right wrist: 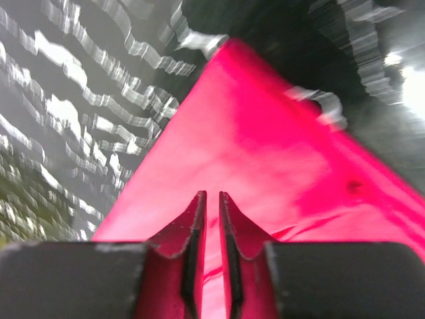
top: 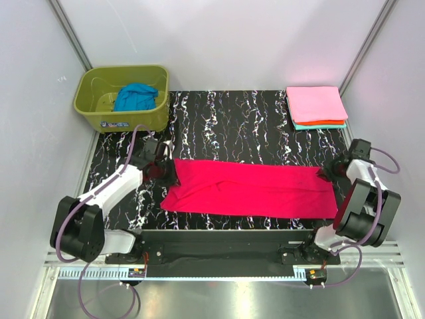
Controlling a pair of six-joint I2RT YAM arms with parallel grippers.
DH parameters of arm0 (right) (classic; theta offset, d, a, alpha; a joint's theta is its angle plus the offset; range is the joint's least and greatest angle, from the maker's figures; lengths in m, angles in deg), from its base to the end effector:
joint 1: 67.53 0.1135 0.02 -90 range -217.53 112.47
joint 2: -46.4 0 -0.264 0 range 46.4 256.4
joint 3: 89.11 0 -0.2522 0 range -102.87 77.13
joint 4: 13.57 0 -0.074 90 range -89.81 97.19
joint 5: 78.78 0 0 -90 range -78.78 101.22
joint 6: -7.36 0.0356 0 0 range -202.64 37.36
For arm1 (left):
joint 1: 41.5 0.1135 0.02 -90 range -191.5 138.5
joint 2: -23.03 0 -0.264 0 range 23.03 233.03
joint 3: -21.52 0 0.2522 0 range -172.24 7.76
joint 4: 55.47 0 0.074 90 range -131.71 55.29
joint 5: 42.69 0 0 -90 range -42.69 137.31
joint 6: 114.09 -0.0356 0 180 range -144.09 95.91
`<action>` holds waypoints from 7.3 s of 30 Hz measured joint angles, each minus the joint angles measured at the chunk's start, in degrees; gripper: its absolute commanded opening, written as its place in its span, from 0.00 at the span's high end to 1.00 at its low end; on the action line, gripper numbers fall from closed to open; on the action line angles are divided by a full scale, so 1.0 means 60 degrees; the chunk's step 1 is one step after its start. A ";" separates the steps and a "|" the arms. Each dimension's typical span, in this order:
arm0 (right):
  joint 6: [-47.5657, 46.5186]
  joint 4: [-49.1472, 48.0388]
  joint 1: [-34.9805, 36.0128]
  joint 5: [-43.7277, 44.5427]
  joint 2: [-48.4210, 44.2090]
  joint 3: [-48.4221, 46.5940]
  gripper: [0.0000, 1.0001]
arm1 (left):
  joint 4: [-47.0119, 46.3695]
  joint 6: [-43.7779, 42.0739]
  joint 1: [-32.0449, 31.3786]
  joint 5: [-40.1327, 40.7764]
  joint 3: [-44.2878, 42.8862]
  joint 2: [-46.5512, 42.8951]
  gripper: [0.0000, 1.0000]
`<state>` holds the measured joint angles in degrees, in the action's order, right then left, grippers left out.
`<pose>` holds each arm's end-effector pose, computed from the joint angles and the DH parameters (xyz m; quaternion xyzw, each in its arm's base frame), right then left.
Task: Fold and stack the t-shirts
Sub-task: Fold the tshirt
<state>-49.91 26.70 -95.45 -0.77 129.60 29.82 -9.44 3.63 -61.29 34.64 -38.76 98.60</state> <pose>0.2445 -0.1212 0.1842 0.4661 0.8463 0.1113 0.2328 0.2323 -0.0919 0.2073 -0.0393 0.9625 -0.1970 0.1822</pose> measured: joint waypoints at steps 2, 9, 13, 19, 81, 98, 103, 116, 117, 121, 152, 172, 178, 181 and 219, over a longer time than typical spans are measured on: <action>-0.0062 -0.0011 0.0382 -0.0273 0.0106 0.0033 0.84 | -0.0069 0.0178 -0.0004 -0.0124 0.0273 -0.0135 0.96; -0.0262 -0.0084 0.0849 -0.0470 0.0911 0.0415 0.82 | -0.0113 0.1038 -0.0004 0.0426 0.1636 -0.0845 1.00; -0.0310 -0.0208 0.0816 -0.0550 0.1180 0.0321 0.83 | -0.0106 0.1534 0.0000 0.1140 0.2131 -0.0852 1.00; -0.0266 -0.0219 0.0816 -0.0514 0.1206 0.0288 0.84 | -0.0157 0.2182 -0.0011 0.1515 0.2131 -0.0506 1.00; -0.0280 0.0255 0.0820 -0.0120 0.0386 -0.0018 0.83 | -0.0630 0.2801 -0.0291 0.1421 0.0998 -0.0492 0.95; -0.0393 0.0423 0.0827 0.0087 0.0255 -0.0069 0.82 | -0.0280 0.2091 -0.0328 0.2084 0.0561 0.0379 0.91; -0.0488 0.0827 0.0980 0.0109 -0.0138 -0.0466 0.80 | -0.0266 0.2007 -0.0350 0.2331 -0.0386 0.0240 0.93; -0.0182 0.1118 0.1949 -0.0426 -0.2320 -0.1293 0.78 | -0.0466 0.2065 -0.0951 0.2452 -0.1869 0.3628 0.96; -0.0164 0.1137 0.2051 -0.0430 -0.2397 -0.1348 0.78 | -0.0397 0.2065 -0.0951 0.2441 -0.2004 0.3778 0.96; -0.0117 0.1395 0.2164 -0.0415 -0.2626 -0.1519 0.78 | -0.0306 0.1971 -0.0951 0.2590 -0.3071 0.4641 0.96; -0.0066 0.2171 0.2164 -0.0419 -0.3115 -0.3107 0.78 | -0.3577 0.1362 -0.1872 -0.0361 -0.8346 0.6772 0.91; -0.0237 0.2958 0.2164 -0.0874 -0.3887 -0.3326 0.78 | -0.3377 0.2069 -0.5253 0.0229 -0.6102 0.7737 0.96; -0.0237 0.2998 0.2164 -0.0929 -0.3847 -0.3326 0.76 | -0.2849 0.2178 -0.4914 0.0623 -0.6058 0.7577 0.97; -0.0240 0.2994 0.2164 -0.0958 -0.3741 -0.3326 0.76 | -0.2772 0.2178 -0.4448 0.0769 -0.5541 0.7180 0.97; -0.0812 -0.1931 0.5971 -0.3457 0.7810 -0.8845 0.49 | 0.0197 -0.0222 -0.0787 0.0127 -0.3089 0.2215 0.88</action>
<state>-54.78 15.11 -59.63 -21.51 176.46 -23.25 -8.26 2.30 -66.01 35.41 -57.30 111.89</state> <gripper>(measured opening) 0.504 0.112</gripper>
